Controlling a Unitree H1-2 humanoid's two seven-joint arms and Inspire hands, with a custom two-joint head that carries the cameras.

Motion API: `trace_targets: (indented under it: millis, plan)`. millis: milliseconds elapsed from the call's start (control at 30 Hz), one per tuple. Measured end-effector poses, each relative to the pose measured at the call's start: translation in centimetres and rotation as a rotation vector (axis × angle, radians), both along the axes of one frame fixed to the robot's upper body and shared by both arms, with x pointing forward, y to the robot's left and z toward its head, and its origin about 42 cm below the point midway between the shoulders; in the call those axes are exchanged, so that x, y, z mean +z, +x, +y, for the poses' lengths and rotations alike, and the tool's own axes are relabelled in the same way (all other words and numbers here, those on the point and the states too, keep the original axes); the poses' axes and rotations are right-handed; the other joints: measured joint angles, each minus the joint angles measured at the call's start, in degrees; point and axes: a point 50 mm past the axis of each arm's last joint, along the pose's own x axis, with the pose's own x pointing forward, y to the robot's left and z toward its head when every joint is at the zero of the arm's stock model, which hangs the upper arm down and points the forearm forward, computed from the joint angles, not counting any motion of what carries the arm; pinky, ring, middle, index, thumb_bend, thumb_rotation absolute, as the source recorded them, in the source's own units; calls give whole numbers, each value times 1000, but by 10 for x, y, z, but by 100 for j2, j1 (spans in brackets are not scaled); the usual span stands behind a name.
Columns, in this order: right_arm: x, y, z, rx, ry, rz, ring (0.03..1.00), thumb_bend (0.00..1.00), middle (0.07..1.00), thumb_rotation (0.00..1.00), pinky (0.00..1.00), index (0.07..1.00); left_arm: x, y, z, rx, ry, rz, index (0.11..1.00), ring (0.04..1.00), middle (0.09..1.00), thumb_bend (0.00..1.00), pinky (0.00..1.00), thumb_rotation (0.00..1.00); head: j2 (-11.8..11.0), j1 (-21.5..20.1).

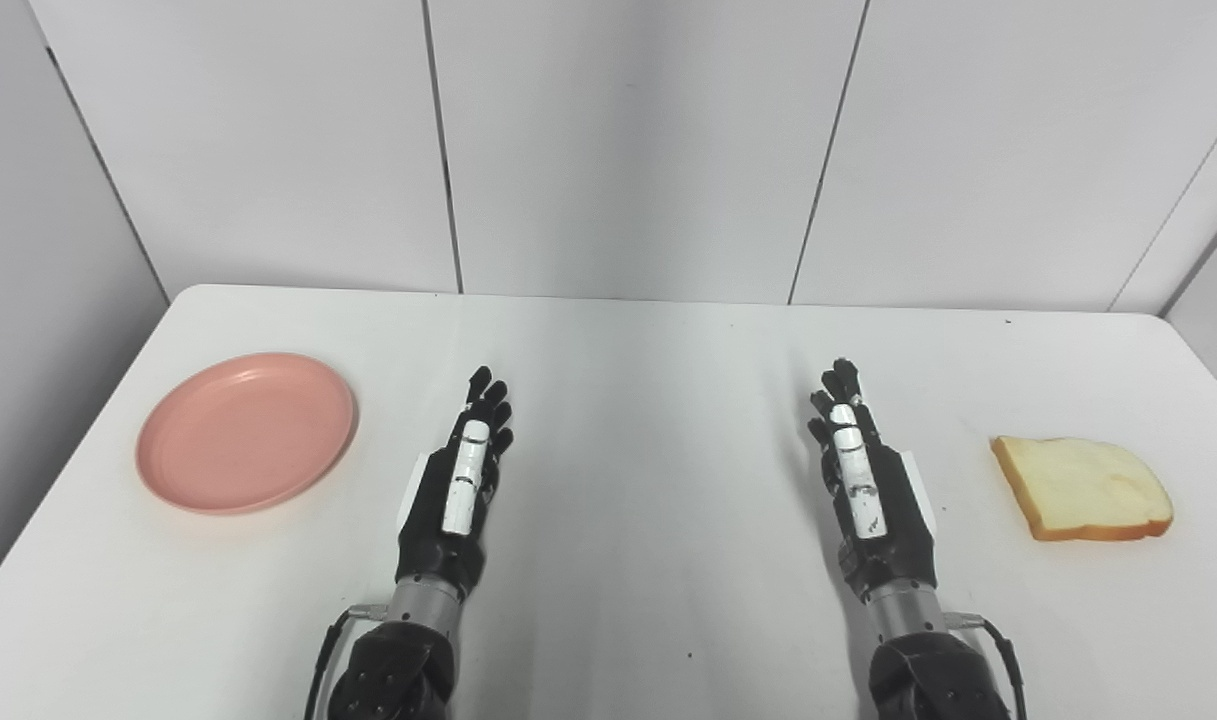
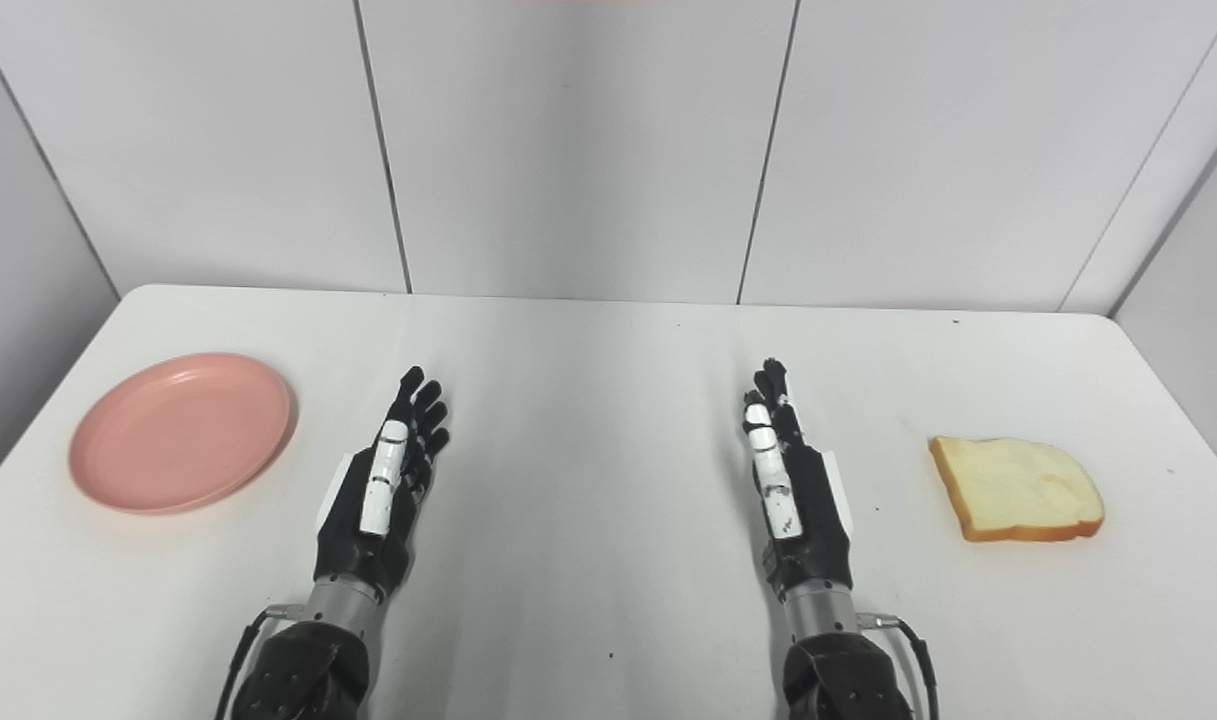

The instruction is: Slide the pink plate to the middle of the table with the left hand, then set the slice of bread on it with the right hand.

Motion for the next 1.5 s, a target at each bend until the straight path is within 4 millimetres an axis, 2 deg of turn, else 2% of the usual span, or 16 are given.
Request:
trace_targets:
  millis: [1000,1100,1167,1300,1367,1500]
  plan:
    - [0,0,0,0,0,7,988,634,996,878,1000,1000,0,0,0,-1,0,0,1000,1000,1000,582,1000,963,0,53]
    - [0,0,-2,-1,-2,7,990,629,997,884,1000,1000,0,0,-1,-1,-1,0,1000,1000,1000,581,1000,949,-79,368]
    - [0,0,-4,-3,-4,7,997,642,1000,891,1000,1000,0,0,-2,2,-6,2,1000,1000,1000,593,1000,947,-210,859]
    - [-5,1,-13,1,3,24,1000,672,1000,891,1000,1000,-3,4,-8,21,-23,21,998,1000,1000,608,1000,938,-368,1352]
    - [-6,1,-19,8,1,25,1000,637,1000,890,1000,1000,-2,7,-10,42,-33,18,1000,1000,1000,619,1000,945,-395,1414]
    - [-11,2,-33,-6,15,29,1000,580,1000,903,1000,1000,4,18,-13,62,-50,-10,1000,1000,1000,646,1000,958,-623,1906]
